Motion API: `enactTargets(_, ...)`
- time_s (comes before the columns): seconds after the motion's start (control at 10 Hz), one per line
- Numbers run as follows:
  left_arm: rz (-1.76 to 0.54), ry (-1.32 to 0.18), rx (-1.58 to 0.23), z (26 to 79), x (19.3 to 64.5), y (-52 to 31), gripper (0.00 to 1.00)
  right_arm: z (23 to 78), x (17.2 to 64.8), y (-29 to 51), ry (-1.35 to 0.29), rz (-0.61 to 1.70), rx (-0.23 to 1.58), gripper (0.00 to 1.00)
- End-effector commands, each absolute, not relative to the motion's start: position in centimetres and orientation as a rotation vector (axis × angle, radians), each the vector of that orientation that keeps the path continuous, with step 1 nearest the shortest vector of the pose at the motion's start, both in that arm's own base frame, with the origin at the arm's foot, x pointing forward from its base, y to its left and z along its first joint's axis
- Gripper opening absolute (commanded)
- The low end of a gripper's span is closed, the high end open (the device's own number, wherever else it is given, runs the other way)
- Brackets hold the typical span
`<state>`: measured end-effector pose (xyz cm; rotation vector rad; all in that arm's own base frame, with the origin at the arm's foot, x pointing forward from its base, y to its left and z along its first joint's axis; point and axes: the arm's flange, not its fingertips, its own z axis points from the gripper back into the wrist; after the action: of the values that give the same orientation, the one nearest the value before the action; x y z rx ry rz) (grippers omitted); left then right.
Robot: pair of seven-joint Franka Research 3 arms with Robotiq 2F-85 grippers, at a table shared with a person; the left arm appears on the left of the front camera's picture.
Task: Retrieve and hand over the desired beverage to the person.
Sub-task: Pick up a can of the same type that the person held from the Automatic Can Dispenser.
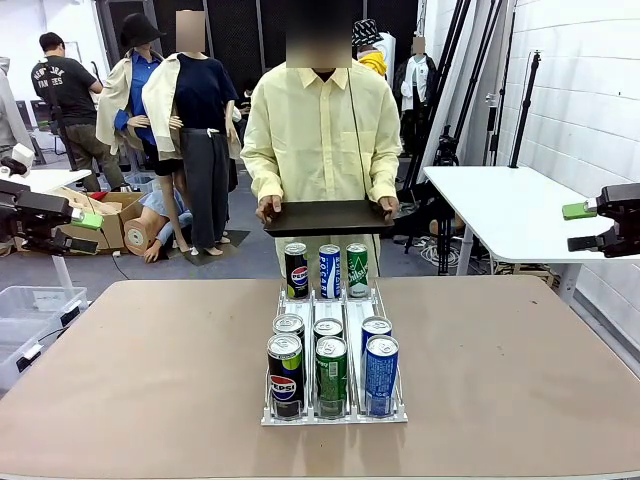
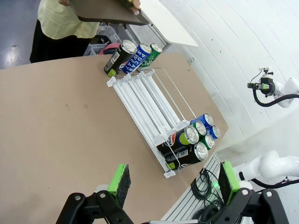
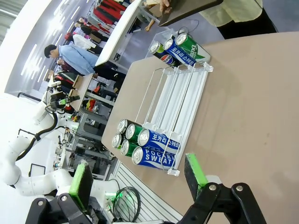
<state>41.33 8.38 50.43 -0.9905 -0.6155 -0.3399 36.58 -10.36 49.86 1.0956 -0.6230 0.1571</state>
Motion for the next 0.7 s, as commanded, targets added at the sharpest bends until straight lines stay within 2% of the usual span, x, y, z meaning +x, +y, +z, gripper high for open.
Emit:
enactTargets(0.0,-0.340,-0.618,-0.991,50.46,41.33,8.41,1.00,49.86,36.62,-10.34,-0.624,0.156,1.094,1.00)
enactTargets(0.6,-0.340,-0.618,-0.991,50.46,41.33,8.41,1.00,49.86,36.62,-10.34,-0.624,0.156,1.094,1.00)
